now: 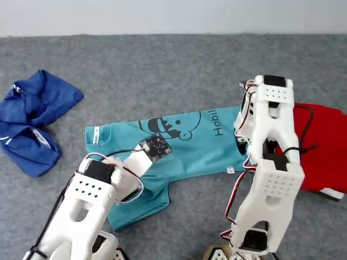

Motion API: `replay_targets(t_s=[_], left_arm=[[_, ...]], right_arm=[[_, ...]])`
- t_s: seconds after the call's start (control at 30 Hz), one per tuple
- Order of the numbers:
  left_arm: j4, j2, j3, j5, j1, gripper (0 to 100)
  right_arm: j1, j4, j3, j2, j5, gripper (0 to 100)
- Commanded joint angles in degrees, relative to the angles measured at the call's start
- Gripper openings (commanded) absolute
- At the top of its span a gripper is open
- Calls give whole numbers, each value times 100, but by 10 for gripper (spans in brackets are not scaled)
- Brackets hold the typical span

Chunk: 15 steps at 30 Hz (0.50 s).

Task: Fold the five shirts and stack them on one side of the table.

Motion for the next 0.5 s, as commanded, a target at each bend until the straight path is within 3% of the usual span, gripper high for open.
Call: replay_targets(t_s=[0.0, 0.17, 0.27, 0.47], left_arm=[[-510, 123, -268, -44, -413, 14], [-1178, 1345, -681, -79, -1134, 14], [-1477, 2347, -1218, -70, -1178, 14], [-1231, 3956, -2809, -44, -1134, 14]], right_arm=[[40, 22, 185, -347, 44, 281], [22, -13, 264, -347, 44, 281], [4, -13, 273, -347, 44, 281], [22, -13, 281, -347, 44, 281]])
